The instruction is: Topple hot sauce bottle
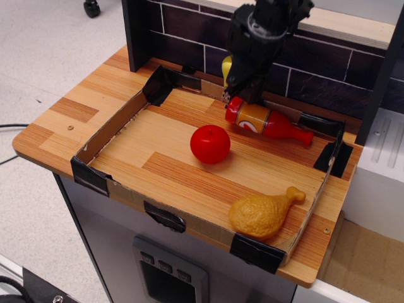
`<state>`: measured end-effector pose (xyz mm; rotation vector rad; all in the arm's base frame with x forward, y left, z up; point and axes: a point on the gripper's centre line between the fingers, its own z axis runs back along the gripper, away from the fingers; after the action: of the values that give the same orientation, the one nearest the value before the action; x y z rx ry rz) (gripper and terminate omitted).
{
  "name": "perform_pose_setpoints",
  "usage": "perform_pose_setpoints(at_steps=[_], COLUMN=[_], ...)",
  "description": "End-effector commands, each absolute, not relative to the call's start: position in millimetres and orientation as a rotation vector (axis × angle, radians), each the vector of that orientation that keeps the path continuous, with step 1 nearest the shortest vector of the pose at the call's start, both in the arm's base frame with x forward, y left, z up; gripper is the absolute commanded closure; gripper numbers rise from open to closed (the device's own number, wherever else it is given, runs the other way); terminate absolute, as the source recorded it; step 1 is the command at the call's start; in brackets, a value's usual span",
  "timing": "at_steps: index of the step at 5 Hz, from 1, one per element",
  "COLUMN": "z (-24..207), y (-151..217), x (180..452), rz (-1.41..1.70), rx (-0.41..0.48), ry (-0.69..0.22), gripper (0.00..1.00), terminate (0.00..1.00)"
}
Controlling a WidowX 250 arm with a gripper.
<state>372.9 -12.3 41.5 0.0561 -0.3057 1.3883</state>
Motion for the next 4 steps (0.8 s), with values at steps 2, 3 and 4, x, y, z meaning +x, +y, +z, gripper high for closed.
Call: perform_pose_setpoints(at_steps=[2, 3, 4], z=[74.5, 79.6, 95.9], y=[-11.0, -9.7, -10.8], x=[365.1, 364.6, 359.0], rz=[1.397, 1.393, 1.373], rx=[-0.03, -0.026, -0.063], ry=[-0.327, -0.3, -0.296], gripper=[0.0, 0.0, 0.0], terminate=[0.0, 0.0, 0.0])
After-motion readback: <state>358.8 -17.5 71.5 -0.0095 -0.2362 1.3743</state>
